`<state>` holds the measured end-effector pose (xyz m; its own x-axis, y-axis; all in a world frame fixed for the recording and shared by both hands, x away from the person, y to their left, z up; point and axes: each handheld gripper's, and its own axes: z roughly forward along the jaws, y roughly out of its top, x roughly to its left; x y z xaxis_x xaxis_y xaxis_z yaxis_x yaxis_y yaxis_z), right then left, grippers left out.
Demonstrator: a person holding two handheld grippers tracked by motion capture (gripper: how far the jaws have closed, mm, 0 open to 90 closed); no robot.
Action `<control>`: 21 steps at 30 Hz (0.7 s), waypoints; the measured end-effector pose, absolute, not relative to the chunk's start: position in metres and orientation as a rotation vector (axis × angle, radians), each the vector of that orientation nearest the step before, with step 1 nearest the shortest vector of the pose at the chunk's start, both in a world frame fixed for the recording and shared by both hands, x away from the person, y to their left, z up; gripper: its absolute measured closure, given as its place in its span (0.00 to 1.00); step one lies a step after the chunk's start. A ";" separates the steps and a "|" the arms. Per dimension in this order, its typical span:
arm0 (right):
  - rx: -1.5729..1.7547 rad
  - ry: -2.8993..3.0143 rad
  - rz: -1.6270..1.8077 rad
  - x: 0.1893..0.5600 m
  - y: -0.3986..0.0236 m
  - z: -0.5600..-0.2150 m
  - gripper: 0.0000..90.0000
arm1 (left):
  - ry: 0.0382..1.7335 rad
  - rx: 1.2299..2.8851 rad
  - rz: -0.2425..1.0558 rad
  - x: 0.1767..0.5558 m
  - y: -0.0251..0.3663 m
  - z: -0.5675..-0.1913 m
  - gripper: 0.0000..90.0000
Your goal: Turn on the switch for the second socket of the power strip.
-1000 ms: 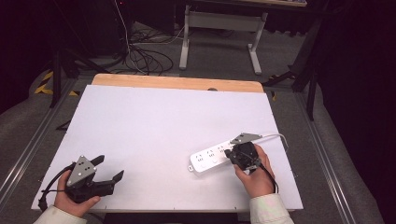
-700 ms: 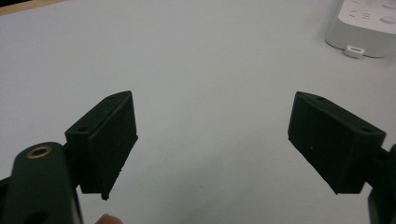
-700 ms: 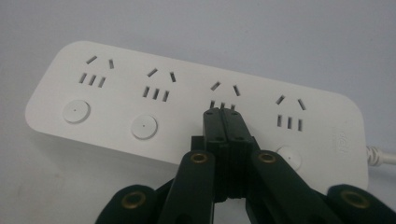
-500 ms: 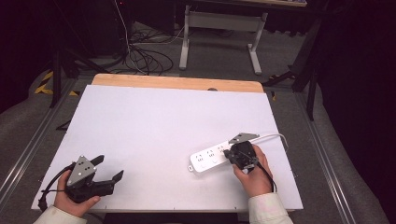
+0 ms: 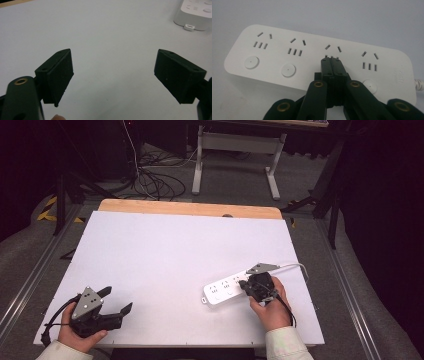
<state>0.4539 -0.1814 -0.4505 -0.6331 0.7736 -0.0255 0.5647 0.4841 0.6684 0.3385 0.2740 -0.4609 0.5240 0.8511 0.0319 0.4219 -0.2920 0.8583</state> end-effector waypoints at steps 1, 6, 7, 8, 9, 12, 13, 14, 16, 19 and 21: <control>1.127 2.409 0.913 0.454 -0.181 -0.451 1.00 | 1.042 1.907 0.632 0.339 0.274 -0.461 0.18; 1.113 2.393 0.892 0.452 -0.180 -0.452 1.00 | 1.043 1.911 0.630 0.339 0.274 -0.461 0.18; 1.108 2.391 0.891 0.451 -0.179 -0.452 1.00 | 1.044 1.912 0.630 0.339 0.274 -0.461 0.18; 1.103 2.387 0.882 0.451 -0.178 -0.453 1.00 | 1.044 1.912 0.628 0.339 0.274 -0.461 0.18; 1.102 2.385 0.877 0.450 -0.178 -0.453 1.00 | 1.044 1.912 0.627 0.339 0.274 -0.461 0.18; 1.105 2.384 0.868 0.450 -0.177 -0.453 1.00 | 1.044 1.914 0.627 0.339 0.274 -0.461 0.18; 1.104 2.390 0.874 0.451 -0.177 -0.453 1.00 | 1.044 1.914 0.627 0.339 0.274 -0.461 0.18; 1.108 2.385 0.879 0.451 -0.178 -0.453 1.00 | 1.044 1.914 0.626 0.339 0.274 -0.461 0.18; 1.109 2.390 0.884 0.451 -0.178 -0.453 1.00 | 1.047 1.910 0.618 0.339 0.273 -0.462 0.18; 1.121 2.381 0.880 0.451 -0.178 -0.453 1.00 | 1.046 1.906 0.619 0.339 0.274 -0.462 0.18; 1.126 2.380 0.886 0.451 -0.178 -0.454 1.00 | 1.045 1.911 0.621 0.338 0.274 -0.461 0.18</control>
